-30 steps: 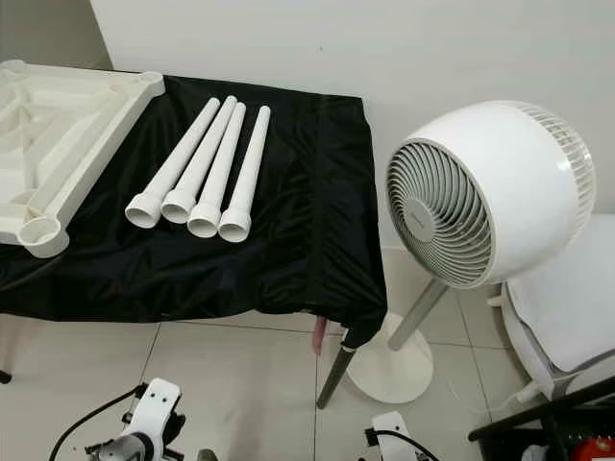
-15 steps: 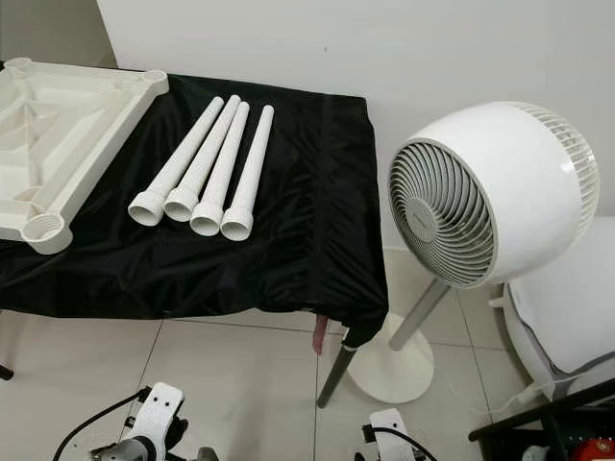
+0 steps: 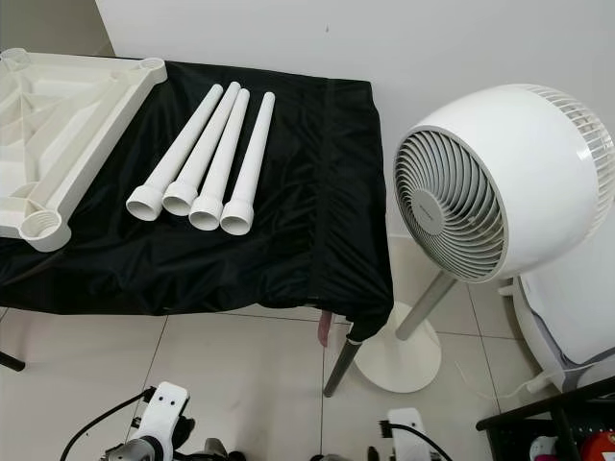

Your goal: Building children table

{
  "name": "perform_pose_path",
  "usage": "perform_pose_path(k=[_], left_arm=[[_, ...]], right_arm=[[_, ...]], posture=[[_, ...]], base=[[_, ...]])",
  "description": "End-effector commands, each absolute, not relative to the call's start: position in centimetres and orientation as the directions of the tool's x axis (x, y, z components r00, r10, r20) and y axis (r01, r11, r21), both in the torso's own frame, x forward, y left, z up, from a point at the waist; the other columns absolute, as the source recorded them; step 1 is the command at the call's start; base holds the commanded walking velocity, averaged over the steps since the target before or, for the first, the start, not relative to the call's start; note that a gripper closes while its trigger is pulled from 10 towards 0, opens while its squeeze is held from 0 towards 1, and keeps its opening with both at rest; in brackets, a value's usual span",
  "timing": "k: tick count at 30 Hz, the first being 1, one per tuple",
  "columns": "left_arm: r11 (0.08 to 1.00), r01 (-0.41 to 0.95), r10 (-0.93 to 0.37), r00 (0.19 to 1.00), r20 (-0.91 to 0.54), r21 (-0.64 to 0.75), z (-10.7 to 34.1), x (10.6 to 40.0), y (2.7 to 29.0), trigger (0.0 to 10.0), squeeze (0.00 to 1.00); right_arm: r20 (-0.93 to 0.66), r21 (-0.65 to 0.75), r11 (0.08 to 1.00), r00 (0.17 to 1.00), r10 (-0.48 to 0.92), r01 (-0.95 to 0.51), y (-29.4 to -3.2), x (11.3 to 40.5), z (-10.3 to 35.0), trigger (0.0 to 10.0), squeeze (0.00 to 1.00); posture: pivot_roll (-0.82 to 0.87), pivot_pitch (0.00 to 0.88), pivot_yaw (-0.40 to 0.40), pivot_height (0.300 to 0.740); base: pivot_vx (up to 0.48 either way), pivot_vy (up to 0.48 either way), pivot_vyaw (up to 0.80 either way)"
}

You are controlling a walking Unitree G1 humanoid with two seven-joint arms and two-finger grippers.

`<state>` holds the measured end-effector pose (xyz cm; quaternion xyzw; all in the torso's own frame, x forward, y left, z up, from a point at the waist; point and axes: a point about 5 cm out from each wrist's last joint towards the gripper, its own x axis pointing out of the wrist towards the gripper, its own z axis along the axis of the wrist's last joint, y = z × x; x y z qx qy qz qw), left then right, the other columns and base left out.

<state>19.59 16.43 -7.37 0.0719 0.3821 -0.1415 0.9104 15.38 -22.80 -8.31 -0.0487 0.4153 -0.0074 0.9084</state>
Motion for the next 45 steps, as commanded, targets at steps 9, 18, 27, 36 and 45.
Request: perform_pose_path(k=[9,18,27,36,45], left_arm=[[0.959,0.280,-0.170,0.685,-0.709,0.040,-7.0,20.4,16.4,10.0,0.00],[0.974,0.223,-0.142,0.695,-0.705,0.024,-6.7,21.0,16.8,10.0,0.00],[0.970,0.240,-0.153,0.708,-0.689,0.031,-6.0,22.4,16.4,10.0,0.00],[0.962,0.272,-0.180,0.723,-0.667,0.035,-5.5,23.0,16.0,10.0,0.00],[0.975,0.222,-0.155,0.719,-0.677,0.013,-6.1,22.0,16.7,10.0,0.00]], right_arm=[[-0.758,-0.093,0.995,0.651,-0.042,-0.044,-22.1,15.3,-8.5,10.0,0.00],[-0.734,-0.085,0.996,0.677,-0.052,-0.016,-22.1,16.7,-8.0,10.0,0.00],[-0.715,-0.095,0.995,0.697,-0.060,-0.011,-22.1,17.9,-7.4,10.0,0.00],[-0.701,-0.082,0.997,0.711,-0.046,-0.016,-21.7,18.3,-7.3,10.0,0.00],[-0.710,-0.096,0.995,0.703,-0.045,-0.033,-21.2,17.9,-7.6,10.0,0.00]], posture=[[0.05,0.053,-0.007,0.740],[0.06,0.000,-0.012,0.740],[0.06,0.000,0.000,0.740],[0.06,0.000,0.002,0.740],[0.07,0.000,0.004,0.740]], base=[[0.000,0.000,0.00],[0.000,0.000,0.00],[0.000,0.000,0.00],[0.000,0.000,0.00],[0.000,0.000,0.00]])
